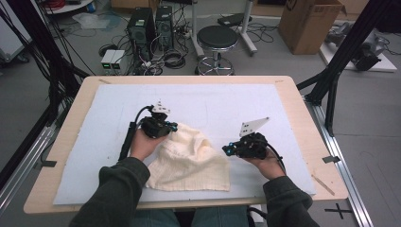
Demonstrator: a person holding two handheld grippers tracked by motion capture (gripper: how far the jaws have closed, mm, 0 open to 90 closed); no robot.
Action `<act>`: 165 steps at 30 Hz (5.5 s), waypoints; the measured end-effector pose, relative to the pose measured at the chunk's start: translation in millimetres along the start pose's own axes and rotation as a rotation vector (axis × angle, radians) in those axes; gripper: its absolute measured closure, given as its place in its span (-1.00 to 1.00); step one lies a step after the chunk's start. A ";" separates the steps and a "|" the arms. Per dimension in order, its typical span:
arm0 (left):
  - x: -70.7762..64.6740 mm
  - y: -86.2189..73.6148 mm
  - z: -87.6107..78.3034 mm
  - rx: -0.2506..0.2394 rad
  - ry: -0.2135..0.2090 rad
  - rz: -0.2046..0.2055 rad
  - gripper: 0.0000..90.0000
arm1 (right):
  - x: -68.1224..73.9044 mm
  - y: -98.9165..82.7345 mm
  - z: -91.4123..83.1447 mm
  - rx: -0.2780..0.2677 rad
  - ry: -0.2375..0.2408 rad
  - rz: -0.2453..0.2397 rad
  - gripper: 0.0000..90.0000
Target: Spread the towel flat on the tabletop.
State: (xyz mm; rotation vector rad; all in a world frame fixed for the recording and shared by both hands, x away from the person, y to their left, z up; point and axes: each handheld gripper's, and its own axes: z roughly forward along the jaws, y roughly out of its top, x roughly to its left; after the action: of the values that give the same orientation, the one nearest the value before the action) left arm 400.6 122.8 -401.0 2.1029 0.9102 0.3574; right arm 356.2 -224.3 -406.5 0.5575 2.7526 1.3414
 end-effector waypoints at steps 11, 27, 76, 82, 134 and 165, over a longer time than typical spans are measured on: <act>25.2 -25.4 -51.2 0.021 0.030 -0.020 0.95 | -0.8 10.1 37.1 -0.002 0.054 0.039 0.28; 40.0 -42.0 -51.2 -0.022 0.034 -0.121 0.95 | -3.6 27.6 23.7 0.006 0.059 0.023 0.94; 57.9 -24.1 -28.4 -0.064 0.091 -0.150 0.95 | -63.7 51.0 27.0 0.154 -0.246 0.095 0.92; 75.0 18.6 -12.3 -0.184 0.156 -0.209 0.43 | -109.7 72.3 10.3 0.020 -0.420 0.218 0.33; -42.6 -107.3 -59.3 0.020 -0.228 0.165 0.88 | 18.1 -43.3 4.7 0.084 -0.087 0.028 0.80; -40.2 -123.7 -86.0 0.012 -0.233 0.133 0.94 | 52.9 -43.7 7.8 0.106 0.039 0.009 0.95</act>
State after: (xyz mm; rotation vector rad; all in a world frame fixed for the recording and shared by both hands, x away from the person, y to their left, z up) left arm 267.5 194.8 -438.6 2.1673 0.6402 0.1697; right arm 294.8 -225.6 -438.1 0.5555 2.8693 1.2269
